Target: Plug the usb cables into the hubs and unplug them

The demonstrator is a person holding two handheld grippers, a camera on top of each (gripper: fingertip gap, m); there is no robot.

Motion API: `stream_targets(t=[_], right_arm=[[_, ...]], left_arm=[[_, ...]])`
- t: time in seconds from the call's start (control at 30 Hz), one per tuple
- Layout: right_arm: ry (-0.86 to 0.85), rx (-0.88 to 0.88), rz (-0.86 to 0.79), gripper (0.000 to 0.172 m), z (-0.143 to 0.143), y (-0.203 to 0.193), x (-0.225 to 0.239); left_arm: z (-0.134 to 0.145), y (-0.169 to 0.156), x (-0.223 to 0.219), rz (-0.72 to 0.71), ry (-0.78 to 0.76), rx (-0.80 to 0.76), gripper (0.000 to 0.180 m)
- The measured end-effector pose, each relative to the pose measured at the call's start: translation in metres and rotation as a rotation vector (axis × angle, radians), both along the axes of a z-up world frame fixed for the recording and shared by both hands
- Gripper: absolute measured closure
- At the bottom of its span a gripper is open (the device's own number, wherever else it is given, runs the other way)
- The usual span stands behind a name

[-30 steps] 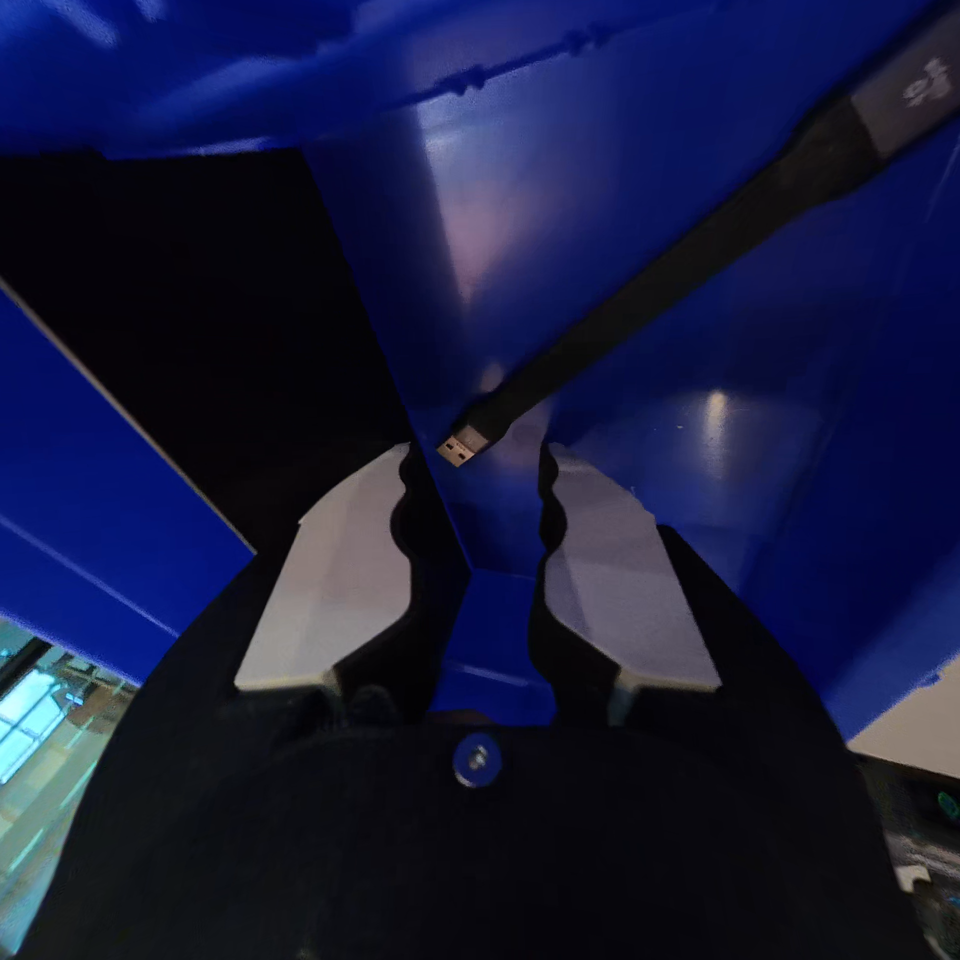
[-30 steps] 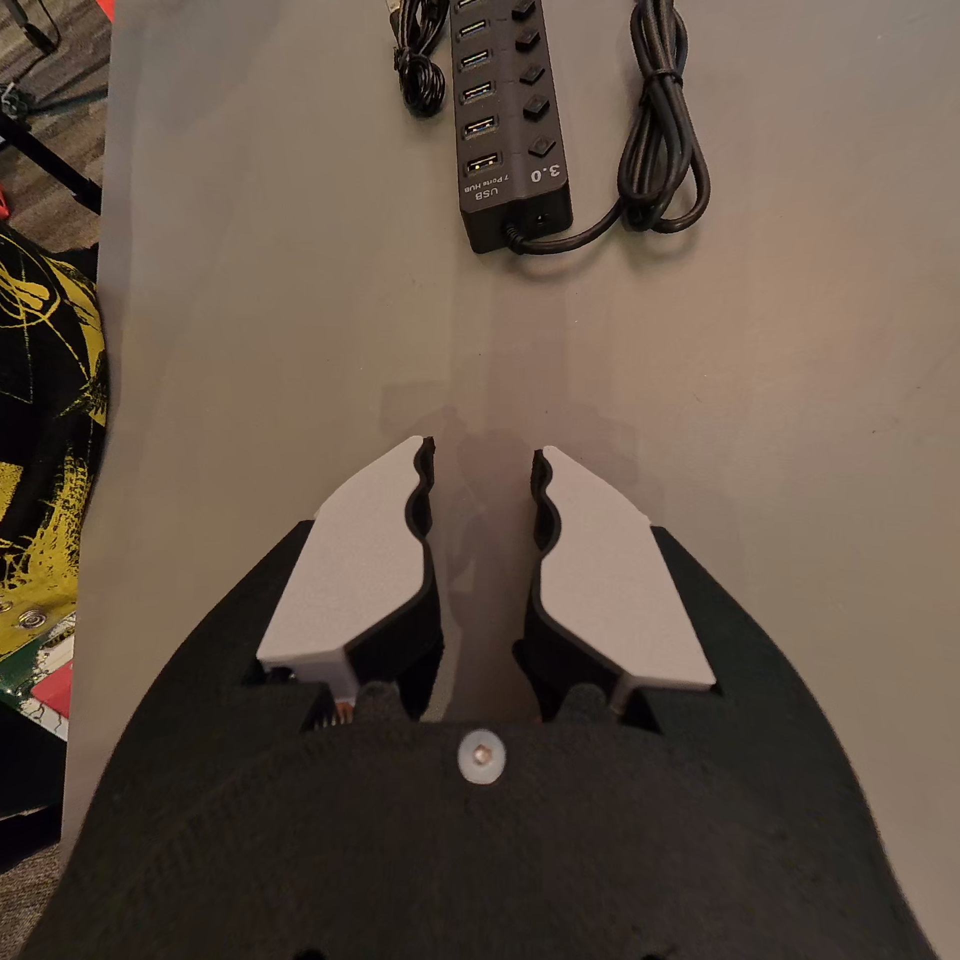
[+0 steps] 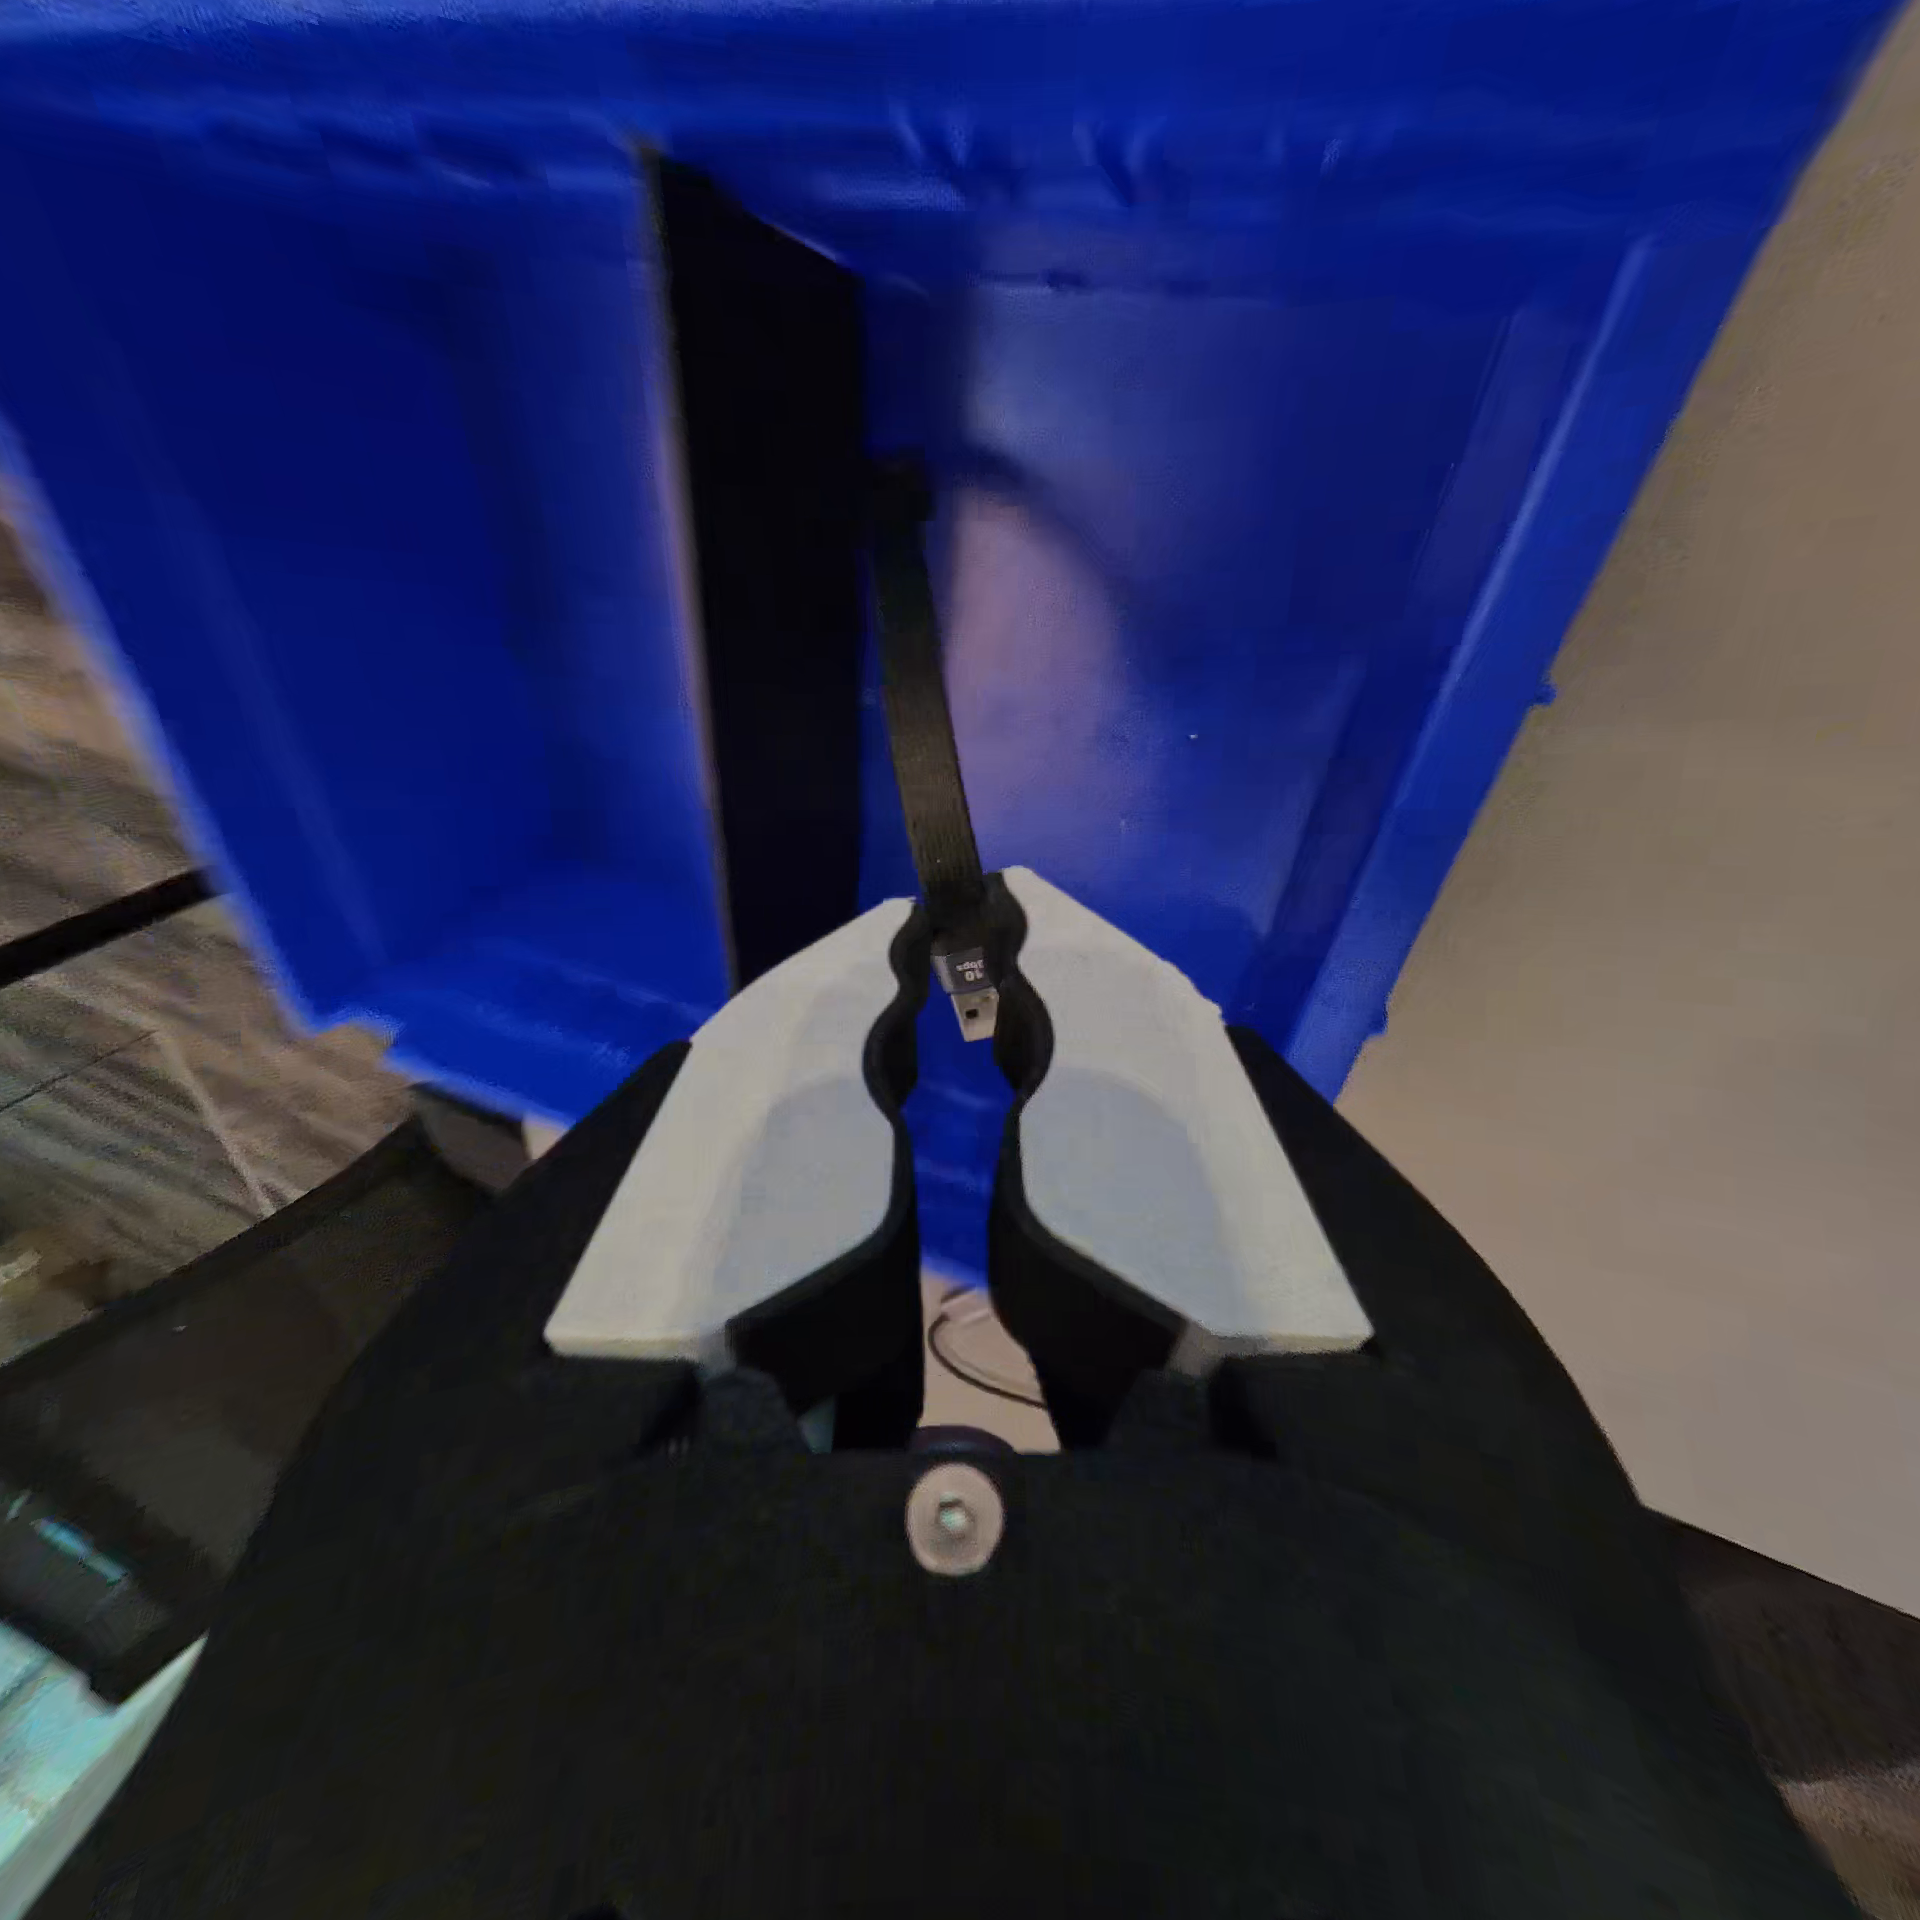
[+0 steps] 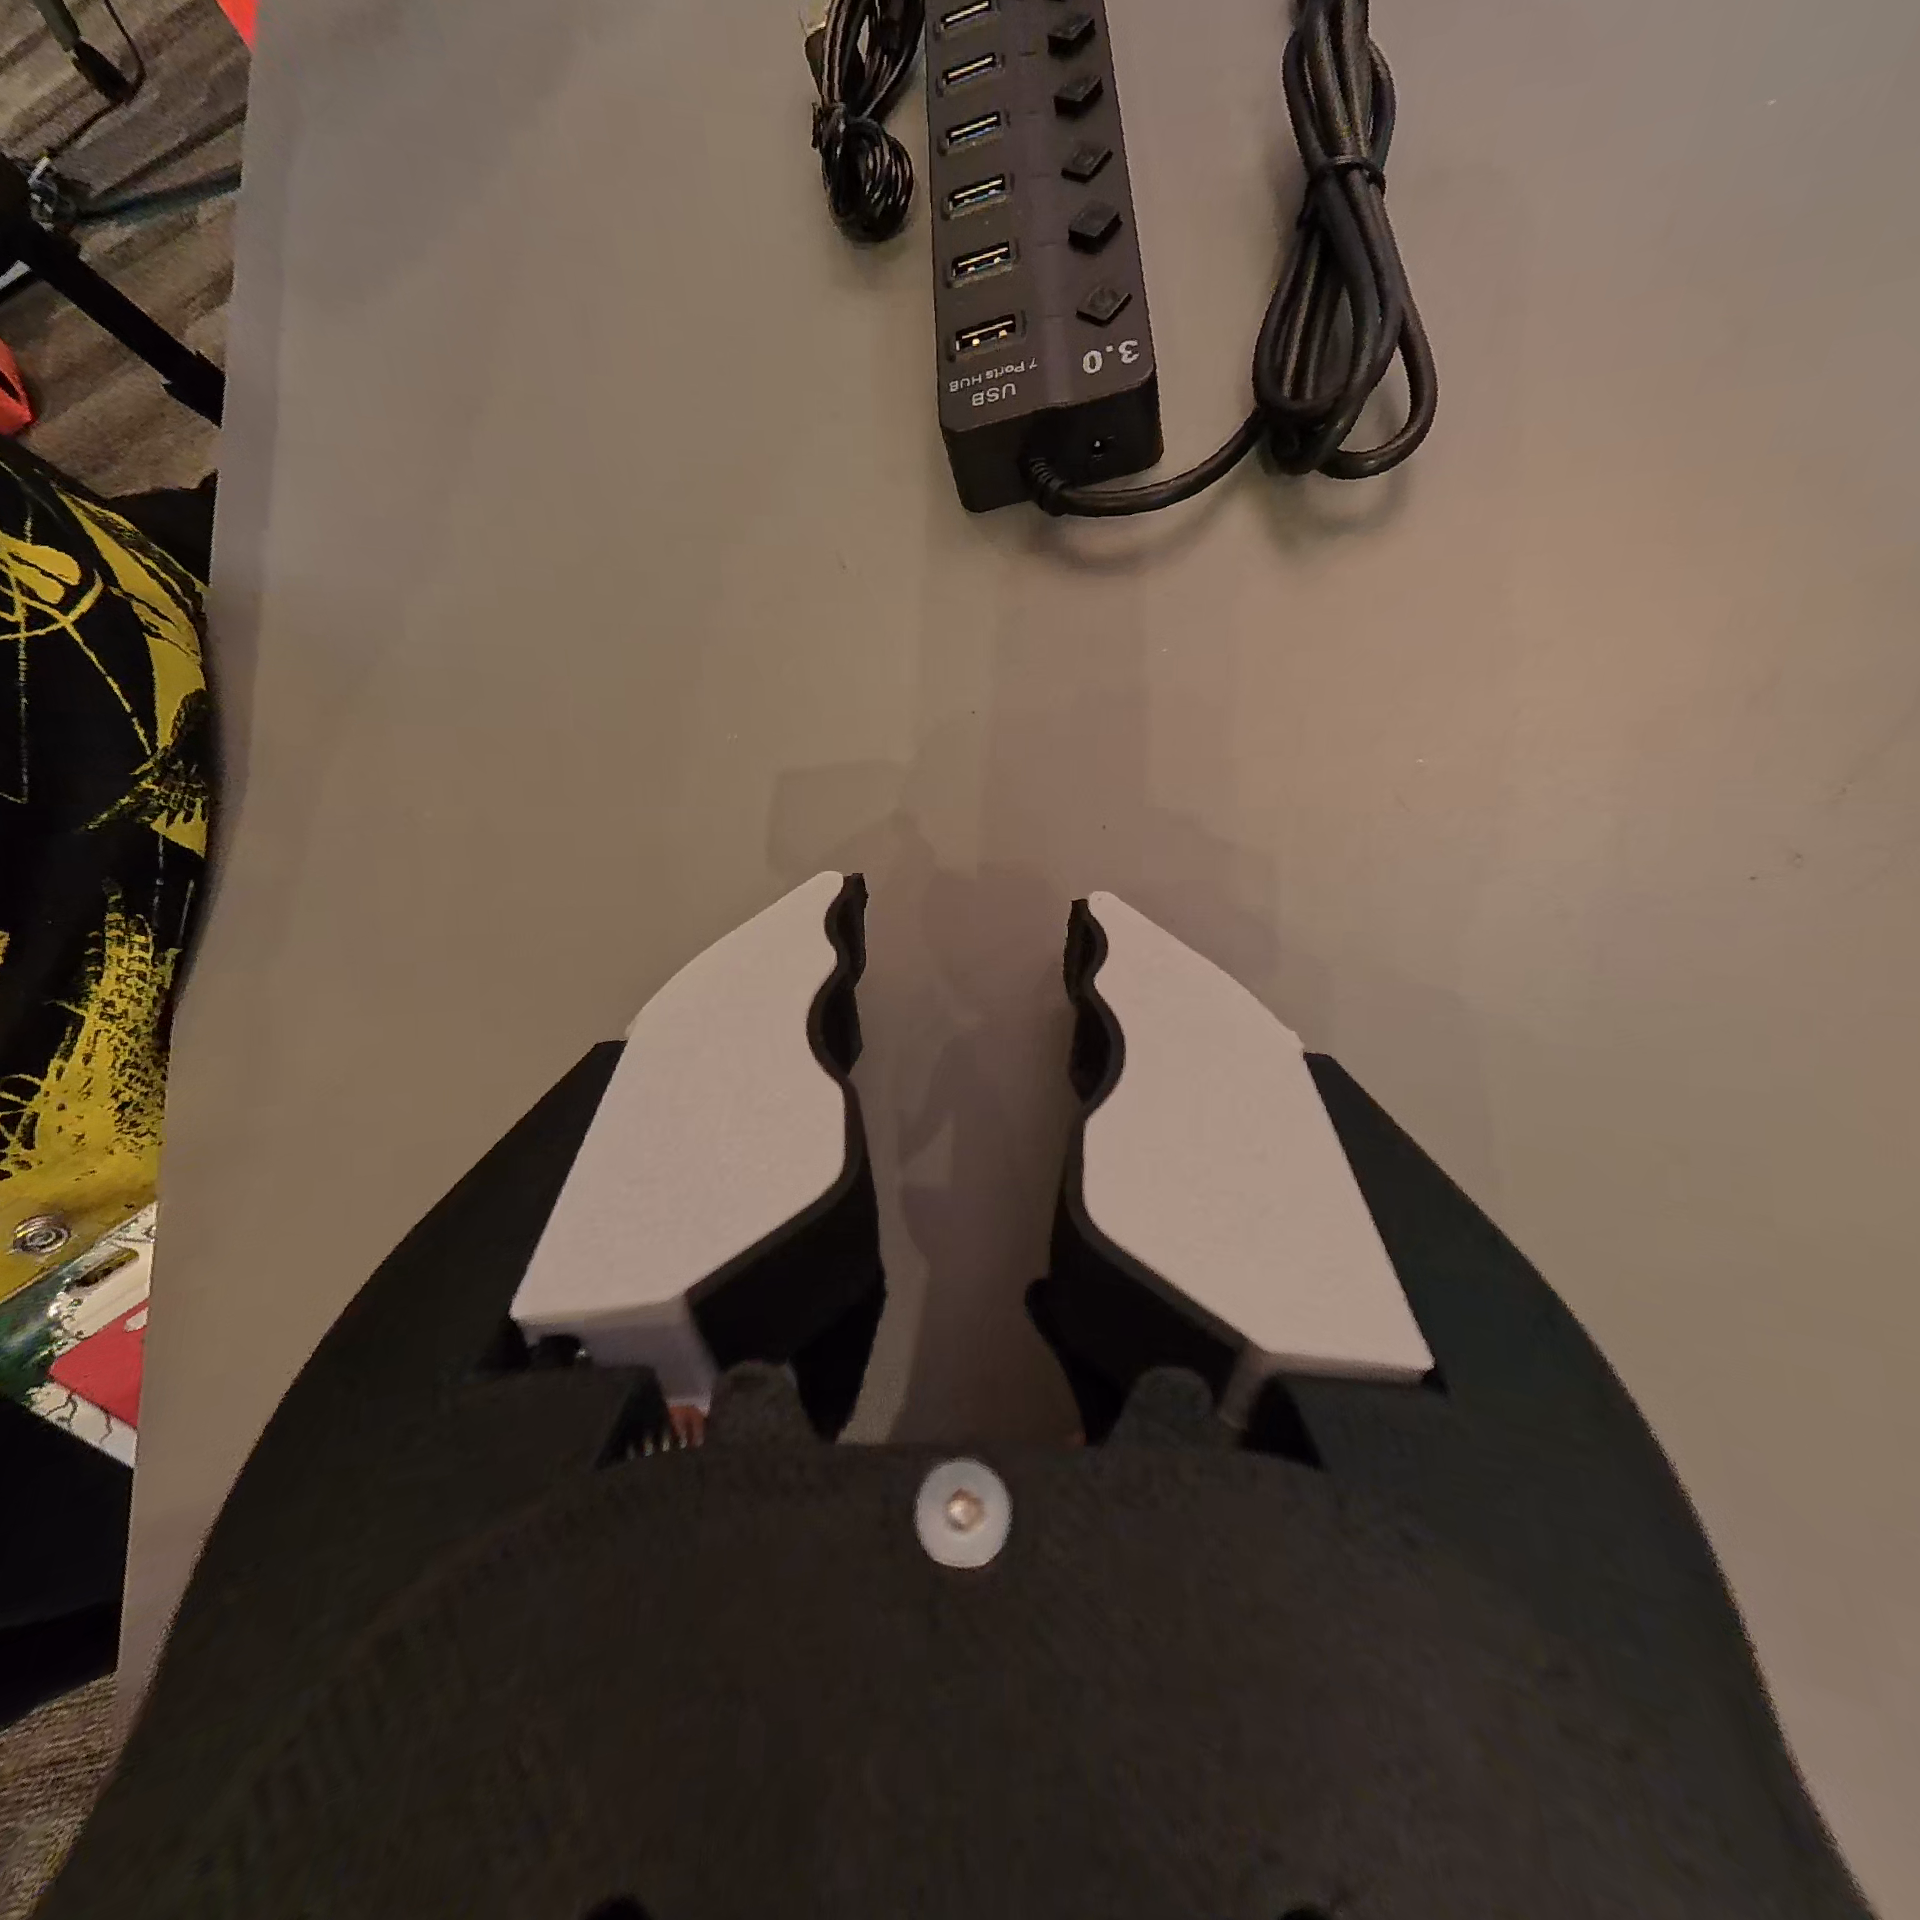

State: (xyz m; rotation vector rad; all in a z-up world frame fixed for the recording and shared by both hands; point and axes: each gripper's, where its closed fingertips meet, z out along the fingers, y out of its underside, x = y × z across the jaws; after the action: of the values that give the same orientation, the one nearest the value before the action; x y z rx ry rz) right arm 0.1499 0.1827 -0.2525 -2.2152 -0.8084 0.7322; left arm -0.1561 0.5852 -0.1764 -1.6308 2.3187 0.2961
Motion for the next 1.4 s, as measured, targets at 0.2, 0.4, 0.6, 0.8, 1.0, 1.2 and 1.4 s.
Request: stream_targets(t=[0.2,0.4,0.6,0.8,1.0,1.2,1.4], right_arm=[[-0.006,-0.003,-0.002,0.135,-0.001,0.0,0.0],[-0.02,0.001,-0.008,0.135,-0.002,0.001,0.0],[-0.026,0.021,-0.034,0.131,-0.001,0.003,0.002],[-0.048,0.128,-0.088,0.123,0.021,0.021,-0.015],[-0.256,0.119,0.042,0.105,0.024,0.067,-0.068],[-0.356,0.007,0.144,0.116,-0.015,0.092,-0.082],[-0.214,0.06,0.097,0.12,0.0,0.101,-0.088]], left_arm=[[0.065,-0.074,0.011,-0.063,-0.137,0.09,0.169],[0.019,-0.219,0.055,-0.315,-0.047,0.053,0.169],[-0.05,-0.288,0.1,-0.394,-0.036,-0.047,0.168],[-0.052,-0.307,0.119,-0.346,-0.129,-0.151,0.148],[-0.034,-0.279,0.111,-0.104,-0.318,-0.197,0.132],[-0.032,-0.268,0.099,0.072,-0.497,-0.259,0.142],[-0.03,-0.254,0.099,0.206,-0.678,-0.321,0.137]])
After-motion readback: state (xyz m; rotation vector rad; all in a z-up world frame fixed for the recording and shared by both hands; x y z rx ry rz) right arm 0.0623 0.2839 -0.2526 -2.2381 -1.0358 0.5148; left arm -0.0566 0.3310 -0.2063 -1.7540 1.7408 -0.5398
